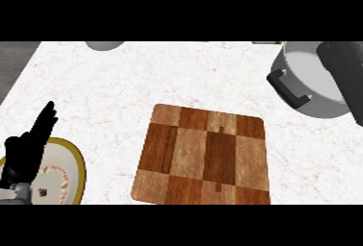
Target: Pick the cupcake from the cutting board and place it in the pot
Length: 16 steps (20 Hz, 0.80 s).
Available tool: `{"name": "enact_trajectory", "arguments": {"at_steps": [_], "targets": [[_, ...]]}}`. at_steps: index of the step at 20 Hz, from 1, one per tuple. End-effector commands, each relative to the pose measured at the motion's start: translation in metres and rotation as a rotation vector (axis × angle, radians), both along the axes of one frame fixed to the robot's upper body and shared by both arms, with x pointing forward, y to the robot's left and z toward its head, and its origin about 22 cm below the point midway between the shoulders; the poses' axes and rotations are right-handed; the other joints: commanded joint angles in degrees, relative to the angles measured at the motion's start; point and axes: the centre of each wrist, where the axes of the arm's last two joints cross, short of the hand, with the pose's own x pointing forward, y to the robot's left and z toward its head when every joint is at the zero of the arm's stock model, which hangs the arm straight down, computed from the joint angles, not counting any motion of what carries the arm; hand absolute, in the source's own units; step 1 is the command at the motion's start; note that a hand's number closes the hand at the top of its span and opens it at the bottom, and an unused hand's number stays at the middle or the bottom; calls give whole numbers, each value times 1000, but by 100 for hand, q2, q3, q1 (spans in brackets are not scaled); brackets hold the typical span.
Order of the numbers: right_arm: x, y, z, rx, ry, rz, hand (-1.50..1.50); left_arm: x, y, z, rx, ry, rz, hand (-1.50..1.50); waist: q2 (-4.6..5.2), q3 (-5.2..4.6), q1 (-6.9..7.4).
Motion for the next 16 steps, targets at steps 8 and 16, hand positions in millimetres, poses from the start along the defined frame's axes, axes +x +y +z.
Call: {"name": "enact_trajectory", "arguments": {"at_steps": [8, 16], "targets": [[-17, -92, -36, -20, 85, -38, 150, 8, -17, 3, -3, -33, -56, 0, 151, 14, 275], [-23, -101, -54, 142, 71, -54, -150, 21, -19, 11, 3, -34, -71, 0, 196, 28, 317]]}}
